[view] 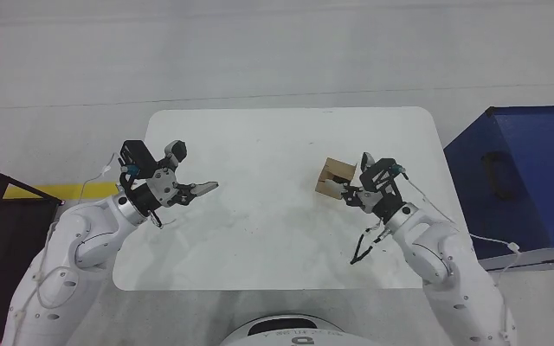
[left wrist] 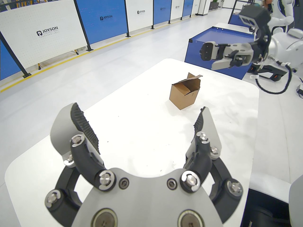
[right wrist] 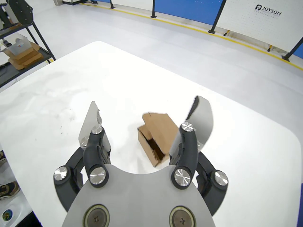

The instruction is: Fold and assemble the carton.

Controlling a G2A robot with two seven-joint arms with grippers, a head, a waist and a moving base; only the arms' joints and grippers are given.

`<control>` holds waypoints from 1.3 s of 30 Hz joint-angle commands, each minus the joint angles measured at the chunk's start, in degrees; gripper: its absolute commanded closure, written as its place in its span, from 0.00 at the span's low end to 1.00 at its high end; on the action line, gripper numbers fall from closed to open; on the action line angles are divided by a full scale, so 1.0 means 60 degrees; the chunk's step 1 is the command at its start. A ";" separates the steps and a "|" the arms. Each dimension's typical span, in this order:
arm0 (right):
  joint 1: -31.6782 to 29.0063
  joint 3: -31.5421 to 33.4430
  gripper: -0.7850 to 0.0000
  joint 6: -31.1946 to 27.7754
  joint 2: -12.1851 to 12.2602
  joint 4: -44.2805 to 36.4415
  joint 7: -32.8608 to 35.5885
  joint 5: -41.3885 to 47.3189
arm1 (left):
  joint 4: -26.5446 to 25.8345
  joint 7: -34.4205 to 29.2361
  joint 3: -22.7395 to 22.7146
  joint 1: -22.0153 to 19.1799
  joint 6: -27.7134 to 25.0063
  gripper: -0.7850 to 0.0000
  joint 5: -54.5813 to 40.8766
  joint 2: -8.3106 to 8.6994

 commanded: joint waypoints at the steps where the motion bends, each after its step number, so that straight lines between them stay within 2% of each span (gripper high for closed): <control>1: -0.0433 0.0358 0.00 -0.0080 0.0036 0.0067 -0.0027 -0.0423 | 0.0000 0.0000 0.0000 0.0000 0.0000 0.00 0.0000 0.0000; 6: -0.0714 0.0632 0.00 0.0196 0.0042 0.0241 -0.0149 -0.0412 | 0.0000 0.0000 0.0000 0.0000 0.0000 0.00 0.0000 0.0000; 10: -0.0157 0.0335 0.00 0.0269 0.0011 0.0769 0.0302 0.0146 | 0.0000 0.0000 0.0000 0.0000 0.0000 0.00 0.0000 0.0000; 12: 0.0285 0.0014 0.04 0.0315 -0.0011 0.1070 0.0630 0.0212 | 0.0000 0.0000 0.0000 0.0000 0.0000 0.00 0.0000 0.0000; 18: 0.1616 -0.0671 0.14 0.1998 -0.0153 0.1614 0.1704 0.0377 | 0.0000 0.0000 0.0000 0.0000 0.0000 0.00 0.0000 0.0000; 23: 0.2310 -0.0890 0.09 0.2837 -0.0227 0.1719 0.2176 0.0463 | 0.0000 0.0000 0.0000 0.0000 0.0000 0.00 0.0000 0.0000; 29: 0.3474 -0.1392 0.11 0.3740 -0.0382 0.2534 0.2565 0.0968 | 0.0000 0.0000 0.0000 0.0000 0.0000 0.00 0.0000 0.0000; 33: 0.4151 -0.1701 0.19 0.4181 -0.0497 0.3205 0.2777 0.1559 | 0.0000 0.0000 0.0000 0.0000 0.0000 0.00 0.0000 0.0000; 35: 0.4454 -0.1799 0.29 0.4247 -0.0541 0.3585 0.2932 0.1877 | 0.0000 0.0000 0.0000 0.0000 0.0000 0.00 0.0000 0.0000; 36: 0.4566 -0.1834 0.31 0.4277 -0.0557 0.3755 0.2991 0.1968 | 0.0000 0.0000 0.0000 0.0000 0.0000 0.00 0.0000 0.0000; 38: 0.4717 -0.1898 0.43 0.4265 -0.0580 0.4015 0.3162 0.2164 | 0.0000 0.0000 0.0000 0.0000 0.0000 0.00 0.0000 0.0000; 39: 0.4765 -0.1899 0.45 0.4277 -0.0585 0.4116 0.3222 0.2212 | 0.0000 0.0000 0.0000 0.0000 0.0000 0.00 0.0000 0.0000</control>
